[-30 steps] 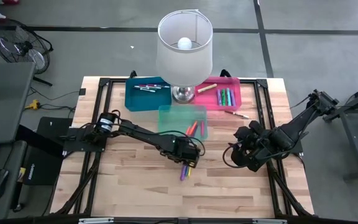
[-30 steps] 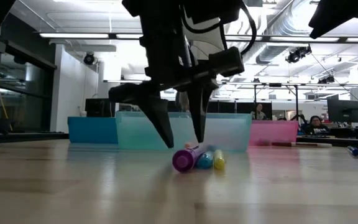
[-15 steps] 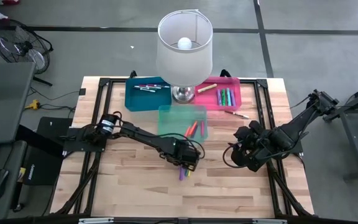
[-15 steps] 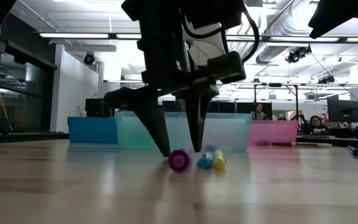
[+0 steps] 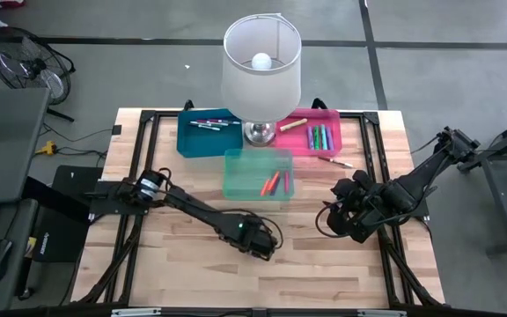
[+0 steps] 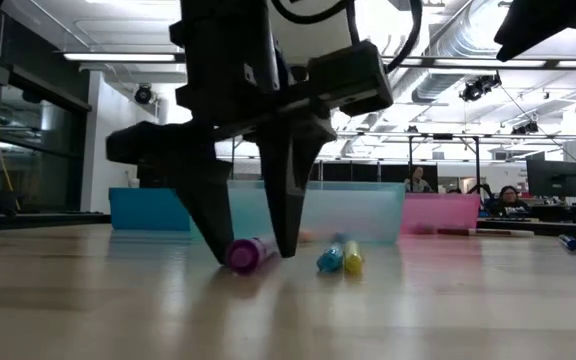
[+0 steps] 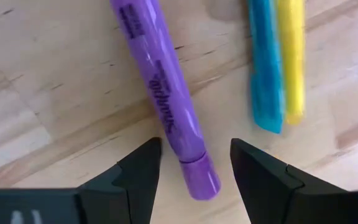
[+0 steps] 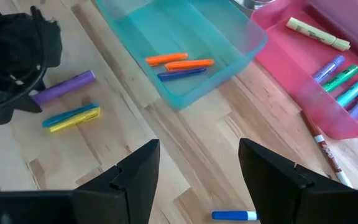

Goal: Pick & Place Markers
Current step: Put the violet highlighter pen into the red bin

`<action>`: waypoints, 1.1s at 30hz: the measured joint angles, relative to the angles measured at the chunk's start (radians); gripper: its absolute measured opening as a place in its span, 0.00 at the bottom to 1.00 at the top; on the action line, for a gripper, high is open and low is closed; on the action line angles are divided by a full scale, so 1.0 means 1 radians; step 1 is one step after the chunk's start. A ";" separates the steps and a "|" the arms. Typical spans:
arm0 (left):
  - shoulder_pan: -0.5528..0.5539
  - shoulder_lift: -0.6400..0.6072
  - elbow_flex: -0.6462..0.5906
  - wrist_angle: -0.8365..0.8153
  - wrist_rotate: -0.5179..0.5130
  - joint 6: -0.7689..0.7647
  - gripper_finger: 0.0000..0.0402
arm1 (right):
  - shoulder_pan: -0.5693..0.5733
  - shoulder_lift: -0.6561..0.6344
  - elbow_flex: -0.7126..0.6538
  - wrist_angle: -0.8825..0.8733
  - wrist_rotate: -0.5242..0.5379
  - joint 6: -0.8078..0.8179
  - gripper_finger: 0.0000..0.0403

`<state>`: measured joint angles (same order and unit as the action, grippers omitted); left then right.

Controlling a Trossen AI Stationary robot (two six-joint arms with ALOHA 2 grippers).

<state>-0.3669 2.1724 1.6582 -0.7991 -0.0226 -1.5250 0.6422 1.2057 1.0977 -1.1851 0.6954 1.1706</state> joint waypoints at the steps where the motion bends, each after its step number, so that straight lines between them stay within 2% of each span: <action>1: -0.001 0.010 0.004 -0.003 0.002 -0.002 0.48 | 0.000 0.000 0.000 0.000 0.003 0.000 0.52; 13: 0.008 0.017 0.003 -0.042 0.004 0.001 0.47 | 0.000 0.000 0.000 0.002 -0.024 0.012 0.52; 27: 0.007 0.019 -0.001 -0.061 -0.045 0.011 0.16 | 0.000 0.000 0.000 0.026 -0.041 0.018 0.52; 33: 0.005 0.019 -0.001 -0.062 -0.066 0.087 0.14 | 0.000 0.000 0.000 0.051 -0.059 -0.013 0.52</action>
<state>-0.3622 2.1914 1.6577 -0.8611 -0.0882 -1.4384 0.6426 1.2053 1.0977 -1.1338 0.6366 1.1577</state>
